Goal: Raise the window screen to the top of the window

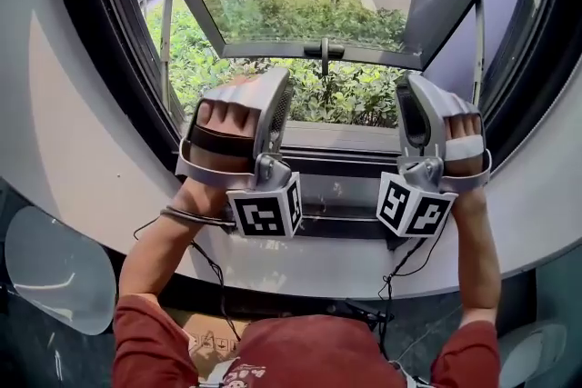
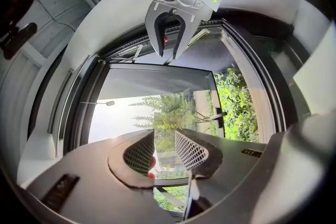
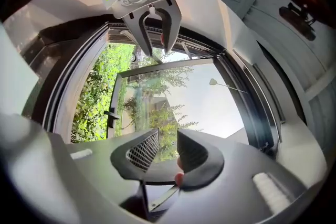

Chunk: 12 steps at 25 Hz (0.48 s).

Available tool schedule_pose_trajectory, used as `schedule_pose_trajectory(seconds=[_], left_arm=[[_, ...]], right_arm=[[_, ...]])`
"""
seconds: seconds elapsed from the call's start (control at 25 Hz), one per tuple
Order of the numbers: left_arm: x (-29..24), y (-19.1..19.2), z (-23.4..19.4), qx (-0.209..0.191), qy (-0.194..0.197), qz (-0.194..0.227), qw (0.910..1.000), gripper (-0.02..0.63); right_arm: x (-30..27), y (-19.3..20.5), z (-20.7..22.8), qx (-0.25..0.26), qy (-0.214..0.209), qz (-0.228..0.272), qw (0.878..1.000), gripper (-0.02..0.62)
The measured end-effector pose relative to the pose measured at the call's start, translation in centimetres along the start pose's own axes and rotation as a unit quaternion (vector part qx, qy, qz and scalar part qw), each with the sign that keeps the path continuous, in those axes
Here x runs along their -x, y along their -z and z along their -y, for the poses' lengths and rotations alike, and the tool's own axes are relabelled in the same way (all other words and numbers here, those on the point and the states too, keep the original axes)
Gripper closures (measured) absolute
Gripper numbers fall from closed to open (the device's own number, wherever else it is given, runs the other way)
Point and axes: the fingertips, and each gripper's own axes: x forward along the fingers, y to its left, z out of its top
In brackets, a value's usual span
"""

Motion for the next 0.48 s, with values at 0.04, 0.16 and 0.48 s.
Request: schedule_pose_trajectory(seconds=[0.04,0.16,0.48], left_arm=[[0.2,0.0,0.7,0.006,0.006,-0.001,1.0000,0.486],[1.1,0.1,2.6,0.017,0.024,-0.007,0.9995,0.486],[3.5,0.5,7.7,0.085,0.069,-0.030,0.9935,0.486]], right_arm=[[0.4,0.1,-0.5,-0.009,-0.003,-0.001,1.000,0.477],[1.5,0.0,-1.7,-0.037,-0.011,-0.005,0.999,0.478],[4.4,-0.2,-6.3,-0.120,-0.045,-0.014,0.992,0.479]])
